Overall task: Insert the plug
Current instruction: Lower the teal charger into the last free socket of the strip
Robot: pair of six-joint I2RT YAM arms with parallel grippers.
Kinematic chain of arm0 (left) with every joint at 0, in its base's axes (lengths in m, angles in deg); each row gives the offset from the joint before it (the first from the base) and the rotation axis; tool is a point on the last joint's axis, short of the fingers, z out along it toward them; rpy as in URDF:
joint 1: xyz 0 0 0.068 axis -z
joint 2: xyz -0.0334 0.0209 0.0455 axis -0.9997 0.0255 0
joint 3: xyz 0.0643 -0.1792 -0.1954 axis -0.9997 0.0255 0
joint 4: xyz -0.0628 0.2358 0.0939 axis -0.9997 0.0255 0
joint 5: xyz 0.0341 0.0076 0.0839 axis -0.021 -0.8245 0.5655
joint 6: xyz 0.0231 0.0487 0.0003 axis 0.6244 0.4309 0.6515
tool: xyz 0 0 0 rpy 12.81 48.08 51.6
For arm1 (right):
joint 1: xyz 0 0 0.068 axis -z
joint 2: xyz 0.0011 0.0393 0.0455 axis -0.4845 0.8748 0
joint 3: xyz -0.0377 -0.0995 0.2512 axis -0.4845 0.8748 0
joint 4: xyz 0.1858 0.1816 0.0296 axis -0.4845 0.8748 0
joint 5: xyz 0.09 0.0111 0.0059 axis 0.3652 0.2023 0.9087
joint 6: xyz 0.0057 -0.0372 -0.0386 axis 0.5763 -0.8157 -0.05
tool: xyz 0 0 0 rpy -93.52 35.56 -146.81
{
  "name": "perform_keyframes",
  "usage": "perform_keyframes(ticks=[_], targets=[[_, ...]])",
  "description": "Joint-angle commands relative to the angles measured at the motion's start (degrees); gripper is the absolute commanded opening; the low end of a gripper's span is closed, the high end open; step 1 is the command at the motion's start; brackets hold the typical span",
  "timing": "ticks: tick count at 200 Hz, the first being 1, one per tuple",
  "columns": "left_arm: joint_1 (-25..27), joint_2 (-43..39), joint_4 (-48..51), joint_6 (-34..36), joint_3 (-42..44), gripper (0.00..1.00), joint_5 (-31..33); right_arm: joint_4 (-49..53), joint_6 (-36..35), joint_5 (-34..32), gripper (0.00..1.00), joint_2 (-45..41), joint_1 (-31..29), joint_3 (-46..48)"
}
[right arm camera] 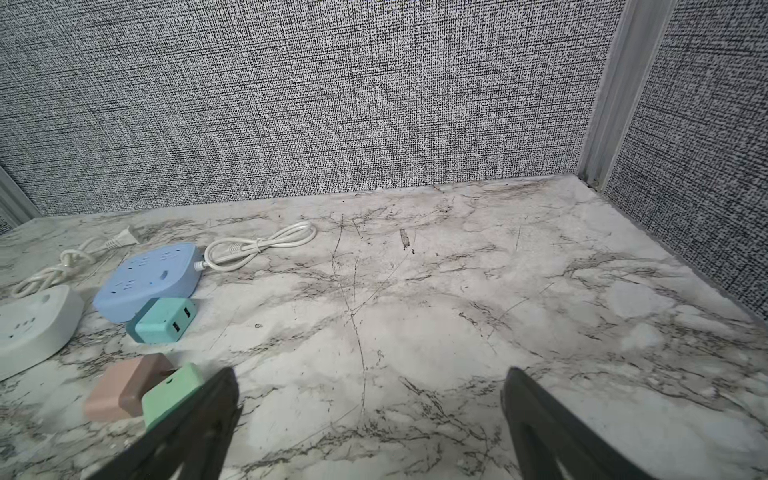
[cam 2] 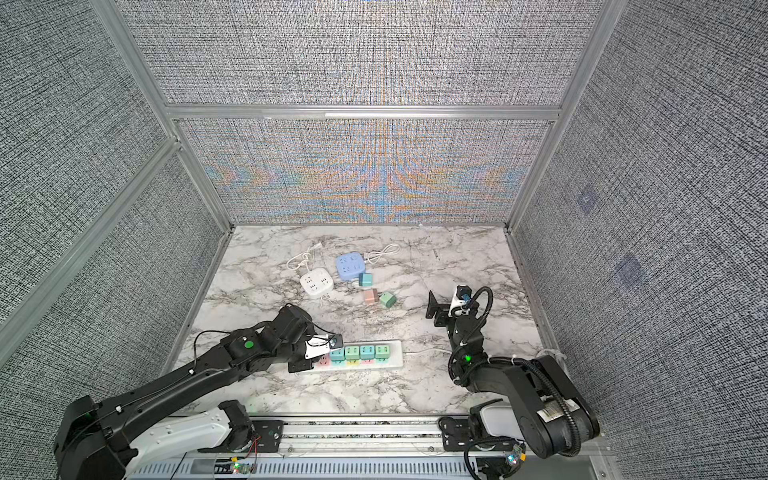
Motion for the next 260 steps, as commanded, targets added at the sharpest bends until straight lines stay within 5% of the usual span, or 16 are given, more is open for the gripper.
perform_keyframes(ticks=[1,71,260], targets=[[-0.55,-1.29,0.14,7.20,0.56,0.00,-8.14,-2.03,0.68,0.51,0.99,-0.02,-0.05,-0.10],[-6.56,6.80,-1.06,17.64,0.52,0.00,-15.65,-2.47,0.61,0.73,0.99,-0.20,-0.04,0.25],[-12.26,16.17,-1.61,18.06,-0.47,0.00,-21.10,-2.21,0.50,1.08,1.00,0.24,-0.05,-0.12]])
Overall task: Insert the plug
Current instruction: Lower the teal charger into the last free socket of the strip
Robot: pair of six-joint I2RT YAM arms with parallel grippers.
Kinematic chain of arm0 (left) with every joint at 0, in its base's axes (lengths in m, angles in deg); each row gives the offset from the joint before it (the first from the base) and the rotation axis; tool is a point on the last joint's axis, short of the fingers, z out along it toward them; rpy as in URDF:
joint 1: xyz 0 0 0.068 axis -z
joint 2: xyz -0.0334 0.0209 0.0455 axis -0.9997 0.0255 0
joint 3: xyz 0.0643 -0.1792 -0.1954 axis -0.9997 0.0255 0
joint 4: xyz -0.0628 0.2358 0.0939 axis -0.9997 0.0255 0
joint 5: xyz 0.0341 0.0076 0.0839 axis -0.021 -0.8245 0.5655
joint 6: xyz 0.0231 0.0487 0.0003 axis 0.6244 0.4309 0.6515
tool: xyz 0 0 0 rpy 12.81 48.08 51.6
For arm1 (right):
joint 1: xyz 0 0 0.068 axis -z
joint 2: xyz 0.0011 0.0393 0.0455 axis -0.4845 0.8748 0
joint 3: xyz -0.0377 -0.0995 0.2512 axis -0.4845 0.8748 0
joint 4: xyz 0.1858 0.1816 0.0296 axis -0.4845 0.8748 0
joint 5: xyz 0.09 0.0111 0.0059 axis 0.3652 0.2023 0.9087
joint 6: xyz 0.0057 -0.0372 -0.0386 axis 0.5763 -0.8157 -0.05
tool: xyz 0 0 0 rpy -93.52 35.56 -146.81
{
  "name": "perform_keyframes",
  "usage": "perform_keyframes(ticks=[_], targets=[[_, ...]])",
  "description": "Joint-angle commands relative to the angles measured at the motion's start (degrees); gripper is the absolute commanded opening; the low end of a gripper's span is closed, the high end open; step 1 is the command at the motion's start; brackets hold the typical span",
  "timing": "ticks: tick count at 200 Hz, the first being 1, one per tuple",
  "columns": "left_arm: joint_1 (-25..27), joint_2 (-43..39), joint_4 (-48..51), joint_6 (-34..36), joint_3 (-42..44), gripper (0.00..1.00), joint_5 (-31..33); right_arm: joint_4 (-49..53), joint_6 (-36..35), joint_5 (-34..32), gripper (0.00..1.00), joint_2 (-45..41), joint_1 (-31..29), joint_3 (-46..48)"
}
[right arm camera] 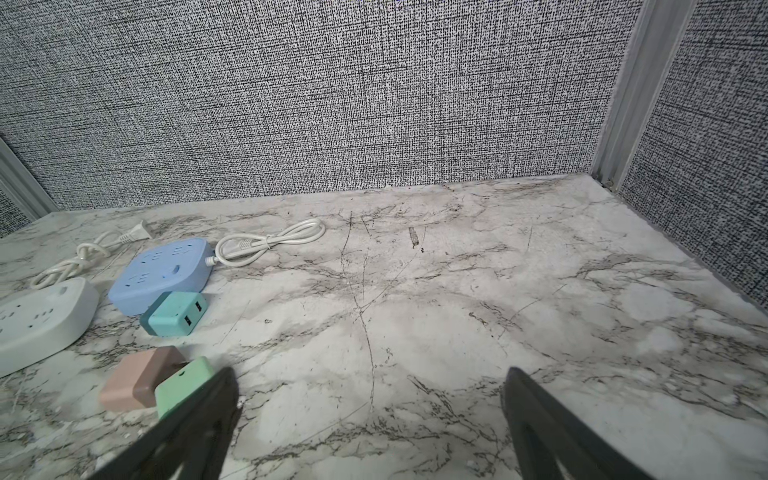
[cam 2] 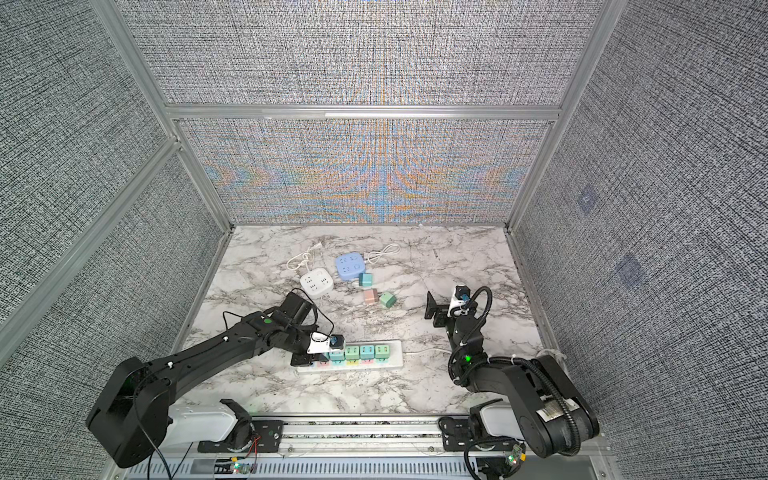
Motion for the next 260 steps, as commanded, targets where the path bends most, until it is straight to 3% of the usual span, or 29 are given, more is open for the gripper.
perform_keyframes(ticks=[1,94,130,178,229,230,231,232,235,237,241,260], targets=[[-0.05,0.45,1.41,0.40,-0.10,0.00,-0.97,-2.08,0.50,-0.19,1.00,0.08,-0.04,-0.13],[-0.02,2.76,2.64,-1.48,0.68,0.00,0.90,-2.08,0.50,-0.19,1.00,0.09,-0.08,-0.08],[0.02,8.86,5.90,-1.21,-1.24,0.00,3.59,-2.16,0.53,-0.19,1.00,0.07,-0.03,-0.09],[0.12,18.41,12.31,1.74,-5.90,0.00,1.53,-2.16,0.41,0.19,1.00,0.26,-0.04,-0.20],[0.12,9.69,7.20,0.65,-3.13,0.00,3.45,-2.02,0.36,0.25,1.00,0.35,-0.01,-0.38],[0.12,9.51,7.00,0.57,-3.07,0.05,3.52,-1.96,0.34,0.30,1.00,0.35,-0.03,-0.34],[0.12,9.33,6.89,0.52,-2.94,0.19,3.56,-1.93,0.33,0.28,1.00,0.35,-0.03,-0.41],[0.12,9.15,6.75,0.46,-2.88,0.25,3.58,-1.91,0.37,0.26,1.00,0.35,0.01,-0.44],[0.17,8.59,6.37,0.36,-2.61,0.78,3.60,-1.91,0.33,0.26,1.00,0.37,-0.04,-0.43],[0.13,8.20,6.11,0.27,-2.46,0.93,3.60,-1.86,0.33,0.25,0.99,0.35,0.01,-0.46],[0.12,7.57,5.69,0.02,-2.24,0.99,3.60,-1.82,0.32,0.25,1.00,0.40,-0.08,-0.47],[0.12,4.76,4.48,-0.53,-2.63,0.99,2.88,-1.77,0.33,0.34,0.99,0.51,-0.03,-0.54]])
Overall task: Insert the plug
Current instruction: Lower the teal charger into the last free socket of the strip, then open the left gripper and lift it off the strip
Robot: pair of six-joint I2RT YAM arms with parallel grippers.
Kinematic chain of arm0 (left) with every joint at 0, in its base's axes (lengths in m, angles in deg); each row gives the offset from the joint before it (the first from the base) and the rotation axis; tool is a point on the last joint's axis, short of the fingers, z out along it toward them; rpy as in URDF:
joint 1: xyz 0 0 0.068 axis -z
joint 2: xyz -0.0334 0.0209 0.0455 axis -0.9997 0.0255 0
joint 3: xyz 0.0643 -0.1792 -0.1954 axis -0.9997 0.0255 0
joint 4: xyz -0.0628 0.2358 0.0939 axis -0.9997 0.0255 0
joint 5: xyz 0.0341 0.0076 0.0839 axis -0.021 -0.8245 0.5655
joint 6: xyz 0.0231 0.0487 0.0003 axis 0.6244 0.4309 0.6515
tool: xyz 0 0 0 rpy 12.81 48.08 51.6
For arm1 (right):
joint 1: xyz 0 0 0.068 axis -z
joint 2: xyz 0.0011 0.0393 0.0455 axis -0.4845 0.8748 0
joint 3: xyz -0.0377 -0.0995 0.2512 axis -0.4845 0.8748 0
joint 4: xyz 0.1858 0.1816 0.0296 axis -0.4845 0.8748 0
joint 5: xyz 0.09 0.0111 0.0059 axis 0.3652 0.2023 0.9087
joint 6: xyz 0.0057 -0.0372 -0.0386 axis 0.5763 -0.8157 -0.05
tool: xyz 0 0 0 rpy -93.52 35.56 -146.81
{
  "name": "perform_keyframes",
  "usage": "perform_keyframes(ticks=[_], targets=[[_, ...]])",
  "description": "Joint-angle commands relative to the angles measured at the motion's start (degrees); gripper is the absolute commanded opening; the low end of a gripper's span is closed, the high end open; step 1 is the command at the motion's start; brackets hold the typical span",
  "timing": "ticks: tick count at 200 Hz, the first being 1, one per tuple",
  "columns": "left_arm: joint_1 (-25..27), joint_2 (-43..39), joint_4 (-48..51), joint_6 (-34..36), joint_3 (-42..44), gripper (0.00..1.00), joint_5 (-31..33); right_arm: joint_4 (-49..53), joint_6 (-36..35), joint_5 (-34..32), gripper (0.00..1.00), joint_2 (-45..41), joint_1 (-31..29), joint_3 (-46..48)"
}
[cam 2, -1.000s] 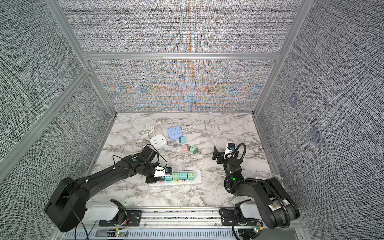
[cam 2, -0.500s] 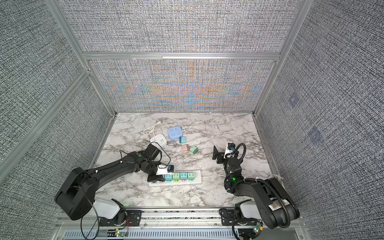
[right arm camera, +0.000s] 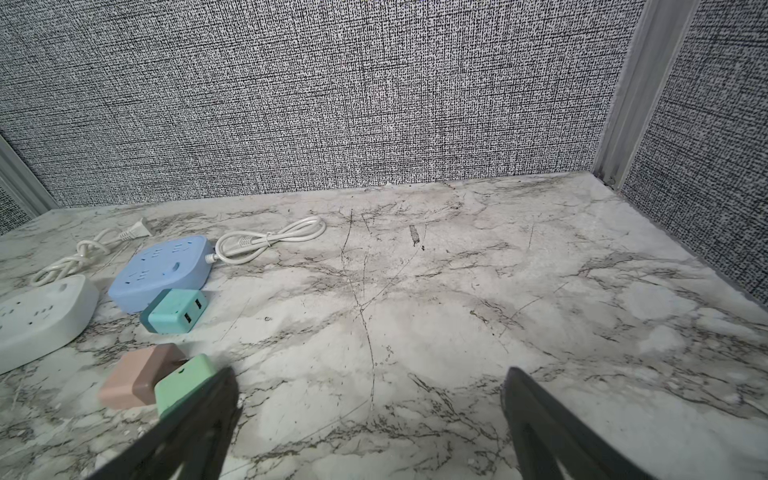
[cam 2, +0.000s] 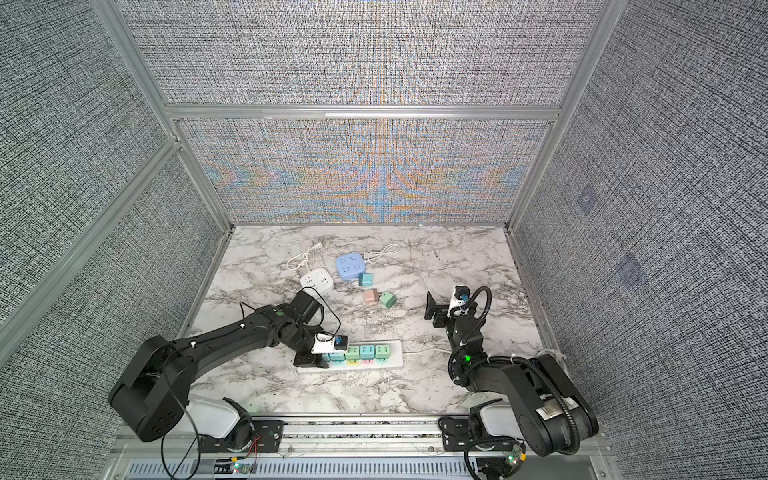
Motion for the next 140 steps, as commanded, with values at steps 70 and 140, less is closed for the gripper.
perform_keyframes(ticks=[70,140], targets=[[-0.26,-22.08,-14.09,-5.28,3.38,0.99,-4.70,-1.26,0.35,0.36,0.99,-0.31,-0.04,-0.36],[-0.25,-43.85,-55.36,-60.98,15.49,0.99,40.02,0.36,0.26,1.18,0.99,0.18,-0.04,-1.48]])
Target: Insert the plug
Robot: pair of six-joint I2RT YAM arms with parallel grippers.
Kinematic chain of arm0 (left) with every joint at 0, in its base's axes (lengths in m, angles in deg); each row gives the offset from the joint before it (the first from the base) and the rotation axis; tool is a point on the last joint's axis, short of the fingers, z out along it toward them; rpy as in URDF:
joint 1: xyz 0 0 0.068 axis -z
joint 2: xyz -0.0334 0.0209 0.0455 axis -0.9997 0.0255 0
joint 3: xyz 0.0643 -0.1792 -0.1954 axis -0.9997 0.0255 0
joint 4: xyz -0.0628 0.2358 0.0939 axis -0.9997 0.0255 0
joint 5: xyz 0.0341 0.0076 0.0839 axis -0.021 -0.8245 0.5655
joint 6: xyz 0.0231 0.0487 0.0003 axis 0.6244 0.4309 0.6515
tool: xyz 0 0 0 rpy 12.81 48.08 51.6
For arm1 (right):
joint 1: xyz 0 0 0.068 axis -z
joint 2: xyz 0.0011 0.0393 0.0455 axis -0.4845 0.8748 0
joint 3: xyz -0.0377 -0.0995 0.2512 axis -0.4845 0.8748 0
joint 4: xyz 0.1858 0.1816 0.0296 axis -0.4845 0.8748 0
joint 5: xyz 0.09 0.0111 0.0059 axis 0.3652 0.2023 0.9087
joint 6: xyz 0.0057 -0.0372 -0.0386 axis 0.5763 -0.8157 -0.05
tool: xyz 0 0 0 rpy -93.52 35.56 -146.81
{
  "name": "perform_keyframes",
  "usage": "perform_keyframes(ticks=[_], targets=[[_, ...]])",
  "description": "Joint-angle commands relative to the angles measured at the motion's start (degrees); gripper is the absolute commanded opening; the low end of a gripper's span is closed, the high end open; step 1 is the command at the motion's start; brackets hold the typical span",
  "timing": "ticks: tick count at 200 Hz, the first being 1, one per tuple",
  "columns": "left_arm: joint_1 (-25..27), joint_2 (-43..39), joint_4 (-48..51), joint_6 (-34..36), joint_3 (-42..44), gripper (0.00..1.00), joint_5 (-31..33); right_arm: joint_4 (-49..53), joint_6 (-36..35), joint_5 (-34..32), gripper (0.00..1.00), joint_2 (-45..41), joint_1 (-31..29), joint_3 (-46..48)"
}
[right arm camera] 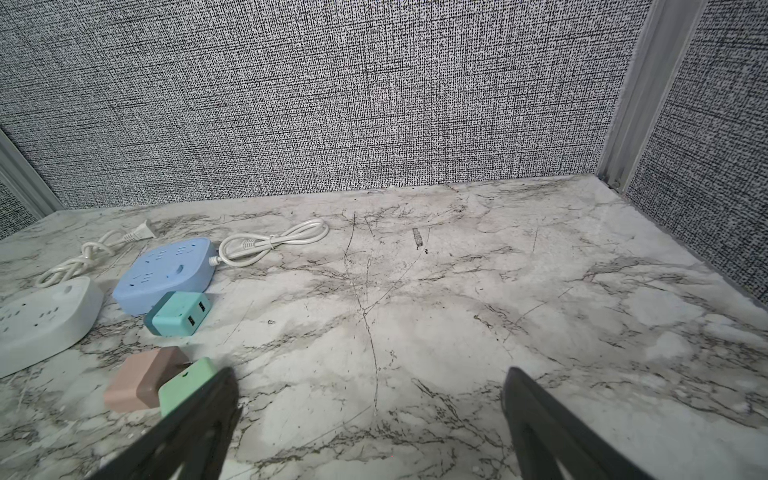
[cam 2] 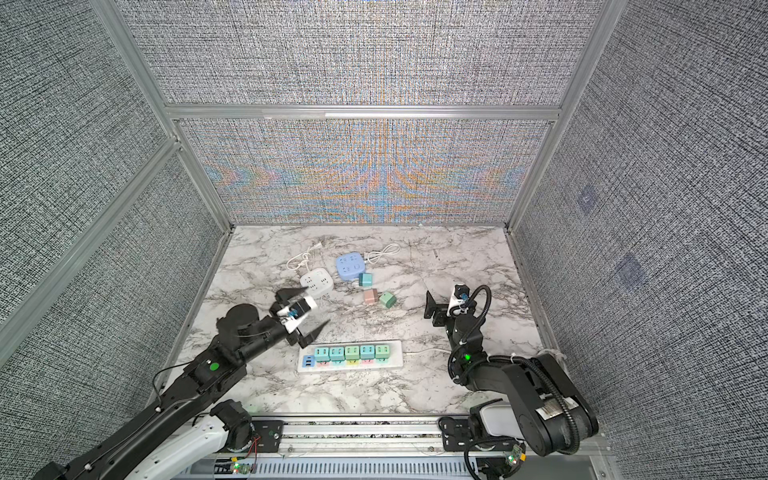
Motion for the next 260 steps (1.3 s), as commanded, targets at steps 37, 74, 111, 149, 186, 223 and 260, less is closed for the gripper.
perform_keyframes(ticks=[37,74,111,149,186,223,260], targets=[[0.02,-0.69,-14.16,-31.50,5.68,0.99,14.77,2.54,0.14,1.43,1.00,0.66,-0.04,-2.26],[0.01,3.81,-1.61,-46.63,3.21,0.99,26.88,3.24,0.11,1.68,0.99,1.14,-0.04,-2.90],[0.01,1.31,-1.17,-52.05,7.36,0.99,26.86,5.23,-0.15,1.80,1.00,2.28,-0.04,-4.71],[0.01,0.72,0.82,-60.23,11.37,0.99,28.94,7.35,-0.12,2.34,1.00,2.58,-0.04,-5.95],[0.01,5.84,3.94,-64.76,11.23,0.99,25.74,29.12,7.67,8.57,0.91,-5.55,-0.17,-9.32],[0.01,12.19,3.54,-64.23,11.16,0.99,24.15,50.54,12.73,11.64,0.83,-7.97,-3.99,-15.77],[0.01,15.11,-2.57,-63.00,13.99,0.99,21.48,56.05,17.86,10.67,0.77,-2.88,-10.91,-16.97]])
